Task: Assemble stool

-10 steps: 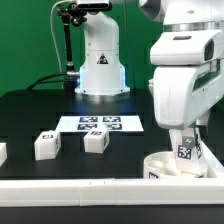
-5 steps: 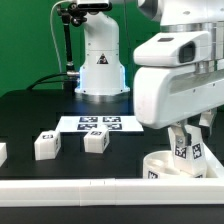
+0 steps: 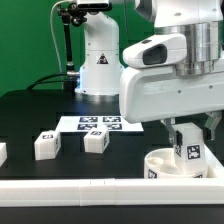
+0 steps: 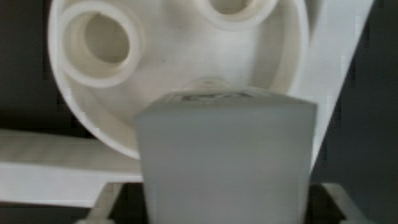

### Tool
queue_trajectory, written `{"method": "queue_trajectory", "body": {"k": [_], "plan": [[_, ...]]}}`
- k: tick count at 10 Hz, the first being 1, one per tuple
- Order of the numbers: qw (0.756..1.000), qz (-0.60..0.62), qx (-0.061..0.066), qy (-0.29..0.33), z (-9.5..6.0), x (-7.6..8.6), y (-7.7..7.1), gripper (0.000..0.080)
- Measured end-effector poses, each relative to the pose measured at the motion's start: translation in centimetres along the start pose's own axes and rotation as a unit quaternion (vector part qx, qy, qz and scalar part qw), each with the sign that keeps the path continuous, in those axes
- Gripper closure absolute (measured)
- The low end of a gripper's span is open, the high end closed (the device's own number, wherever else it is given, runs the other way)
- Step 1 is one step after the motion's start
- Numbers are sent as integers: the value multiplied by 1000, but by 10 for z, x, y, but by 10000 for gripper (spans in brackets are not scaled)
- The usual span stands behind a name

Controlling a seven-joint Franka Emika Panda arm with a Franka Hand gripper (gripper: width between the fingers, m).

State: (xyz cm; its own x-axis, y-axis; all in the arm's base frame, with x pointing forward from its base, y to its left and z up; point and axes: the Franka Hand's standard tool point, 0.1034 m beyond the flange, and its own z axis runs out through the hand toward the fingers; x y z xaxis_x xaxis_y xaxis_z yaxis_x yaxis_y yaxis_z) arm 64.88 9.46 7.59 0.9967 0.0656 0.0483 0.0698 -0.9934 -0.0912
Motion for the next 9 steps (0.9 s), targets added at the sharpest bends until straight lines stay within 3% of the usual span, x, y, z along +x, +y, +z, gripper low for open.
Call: {"method": "queue_trajectory", "body": {"k": [5,7,9], "plan": [[986,170,3,0,0,0,-1,461],[969,248,4,1,1,0,-5,461],[934,357,5,1,2,-2,-7,461]]}}
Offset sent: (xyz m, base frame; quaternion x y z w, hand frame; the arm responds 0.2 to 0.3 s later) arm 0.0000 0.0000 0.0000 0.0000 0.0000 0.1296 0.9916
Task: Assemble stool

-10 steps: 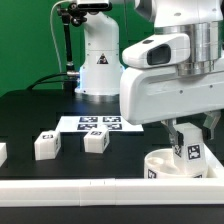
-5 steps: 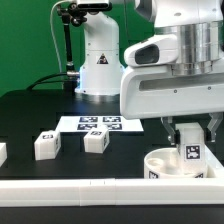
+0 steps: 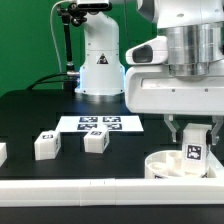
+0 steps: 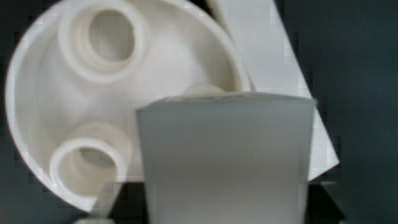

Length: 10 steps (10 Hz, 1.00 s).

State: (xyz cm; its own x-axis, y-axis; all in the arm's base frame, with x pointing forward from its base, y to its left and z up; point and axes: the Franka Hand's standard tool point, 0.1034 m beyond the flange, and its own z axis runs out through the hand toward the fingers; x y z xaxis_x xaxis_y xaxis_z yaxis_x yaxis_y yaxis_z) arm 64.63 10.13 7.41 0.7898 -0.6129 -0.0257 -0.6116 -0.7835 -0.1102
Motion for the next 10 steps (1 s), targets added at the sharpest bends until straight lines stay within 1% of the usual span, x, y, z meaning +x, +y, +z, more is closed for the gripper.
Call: {"method": "queue_trajectory", "body": {"k": [3,4,6,8,9,10], "plan": [[993,117,6,-8,0,0,1,461],[990,138,5,-8,0,0,1,461],[979,203,7,-11,0,0,1,461],[970,243,7,-12,0,0,1,461],[958,287,9,-15,0,0,1,461],[941,337,15,-20,0,0,1,461]]}}
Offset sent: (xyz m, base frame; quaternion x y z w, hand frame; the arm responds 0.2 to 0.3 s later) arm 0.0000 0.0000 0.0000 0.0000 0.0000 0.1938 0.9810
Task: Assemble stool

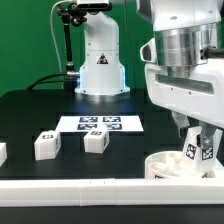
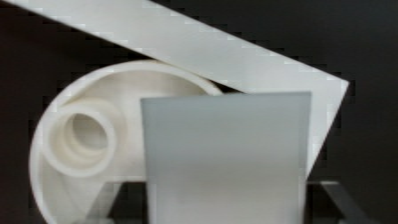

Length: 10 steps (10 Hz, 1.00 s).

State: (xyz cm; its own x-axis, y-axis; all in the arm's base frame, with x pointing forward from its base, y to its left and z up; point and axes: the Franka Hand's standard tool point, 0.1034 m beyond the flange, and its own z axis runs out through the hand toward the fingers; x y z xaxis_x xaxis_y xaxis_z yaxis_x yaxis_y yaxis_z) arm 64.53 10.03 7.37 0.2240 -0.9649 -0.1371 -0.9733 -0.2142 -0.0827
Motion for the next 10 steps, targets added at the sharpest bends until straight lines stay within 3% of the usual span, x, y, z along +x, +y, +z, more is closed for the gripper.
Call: {"method": "queue_trajectory", "body": {"k": [3,5,10], "plan": [[987,157,16,-16,1,-2,0,460],[967,253,19,-23,2,-6,-1,459],[931,362,21,-39,1,-5,-3,459]]}}
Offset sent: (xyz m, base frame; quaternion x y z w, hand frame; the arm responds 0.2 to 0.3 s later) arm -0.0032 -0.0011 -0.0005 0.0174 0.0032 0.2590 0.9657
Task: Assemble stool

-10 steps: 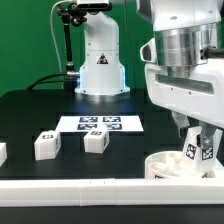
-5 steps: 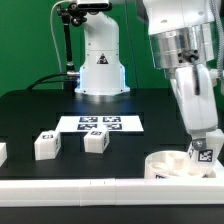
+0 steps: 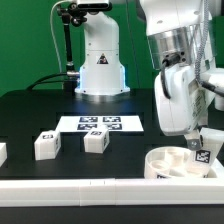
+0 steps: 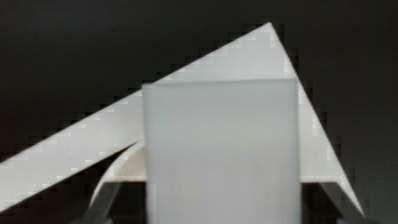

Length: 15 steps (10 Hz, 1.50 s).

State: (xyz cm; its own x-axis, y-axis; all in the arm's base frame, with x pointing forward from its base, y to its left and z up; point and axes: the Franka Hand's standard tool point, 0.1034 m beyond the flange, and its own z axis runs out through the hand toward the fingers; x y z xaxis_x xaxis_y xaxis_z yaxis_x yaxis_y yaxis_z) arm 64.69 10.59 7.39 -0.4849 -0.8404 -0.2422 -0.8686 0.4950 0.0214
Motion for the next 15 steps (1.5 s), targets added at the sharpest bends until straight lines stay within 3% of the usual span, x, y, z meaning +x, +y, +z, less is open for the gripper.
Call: {"method": "queue_trajectory", "body": {"k": [3,4,5,6,10,11,12,13,15], "plan": [[1000,24,1,-8,0,0,0,459],[1000,15,0,-10,0,0,0,370],[1000,9,0,-10,1,-1,1,370],[1000,9,0,-10,1,-1,1,212],[997,-79,7,-15,-29,2,-1,153],[993,-116,-1,-14,-38,3,-1,153],[988,-153,-23,-7,-46,0,2,151],[986,-161,-29,-8,-50,-7,1,151],[987,-159,-27,-7,-47,-5,1,151]]}}
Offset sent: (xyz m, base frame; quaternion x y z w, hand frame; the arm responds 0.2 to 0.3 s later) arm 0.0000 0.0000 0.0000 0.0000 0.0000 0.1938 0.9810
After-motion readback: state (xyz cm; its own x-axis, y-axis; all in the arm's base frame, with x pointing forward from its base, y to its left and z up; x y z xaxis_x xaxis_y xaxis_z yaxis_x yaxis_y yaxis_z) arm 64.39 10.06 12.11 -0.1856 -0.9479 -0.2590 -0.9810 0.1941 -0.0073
